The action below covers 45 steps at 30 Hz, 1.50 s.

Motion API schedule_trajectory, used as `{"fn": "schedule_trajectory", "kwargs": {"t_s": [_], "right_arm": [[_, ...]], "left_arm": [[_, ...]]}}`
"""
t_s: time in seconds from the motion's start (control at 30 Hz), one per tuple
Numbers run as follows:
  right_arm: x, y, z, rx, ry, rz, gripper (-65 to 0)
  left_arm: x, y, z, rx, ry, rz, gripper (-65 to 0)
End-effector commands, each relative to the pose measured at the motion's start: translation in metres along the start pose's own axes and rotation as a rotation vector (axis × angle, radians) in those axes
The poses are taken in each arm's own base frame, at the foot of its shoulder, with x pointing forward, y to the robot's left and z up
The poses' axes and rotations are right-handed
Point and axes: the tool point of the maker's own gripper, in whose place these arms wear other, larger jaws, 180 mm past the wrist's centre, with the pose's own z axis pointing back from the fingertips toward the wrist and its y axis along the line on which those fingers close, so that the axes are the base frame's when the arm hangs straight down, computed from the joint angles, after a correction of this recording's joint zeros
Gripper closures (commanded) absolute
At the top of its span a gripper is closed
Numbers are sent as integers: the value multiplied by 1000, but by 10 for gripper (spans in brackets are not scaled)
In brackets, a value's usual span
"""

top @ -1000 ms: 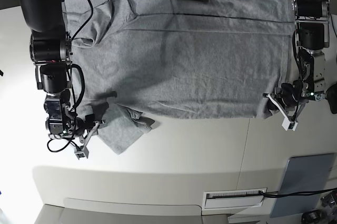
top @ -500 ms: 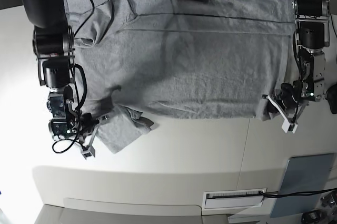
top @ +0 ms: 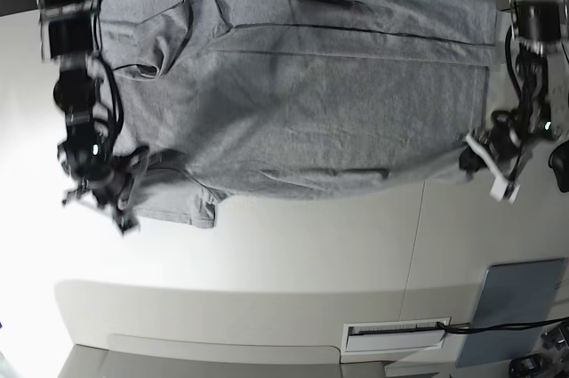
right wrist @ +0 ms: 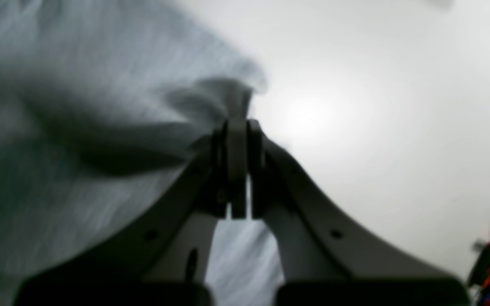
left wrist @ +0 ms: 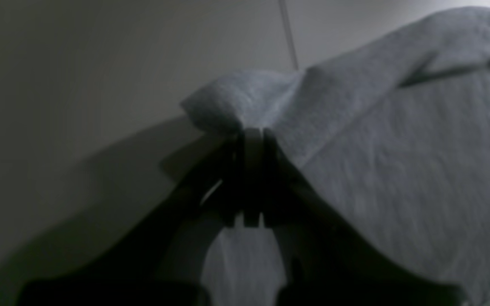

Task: Fold the T-shirt properly
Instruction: 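Lift the hem with both grippers and fold it over toward the collar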

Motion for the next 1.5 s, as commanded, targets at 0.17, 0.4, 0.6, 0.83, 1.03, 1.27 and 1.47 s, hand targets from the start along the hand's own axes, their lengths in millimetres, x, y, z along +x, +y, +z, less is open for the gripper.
{"fn": "schedule_trajectory", "kwargs": {"t_s": [0.17, 0.4, 0.6, 0.83, 1.03, 1.27, 1.47], "right_arm": [[-22, -9, 47, -65, -72, -26, 0], [-61, -9, 100, -118, -67, -21, 0], [-90, 1, 127, -119, -16, 4, 0], [-116, 24, 146, -68, 51, 44, 0], [-145, 37, 152, -33, 136, 50, 0], [-175, 38, 162, -67, 229, 58, 0], [-185, 40, 166, -67, 269, 58, 0]], "left_arm": [[10, 15, 47, 15, -127, 9, 0], [-19, 5, 69, -37, -117, 17, 0], [-54, -2, 76, -43, -42, 24, 0], [-84, -5, 82, -43, 19, 46, 0], [-99, -2, 84, -23, 70, 26, 0], [-107, 0, 85, -12, 99, 14, 0], [-111, 0, 86, -9, 111, 12, 0]]}}
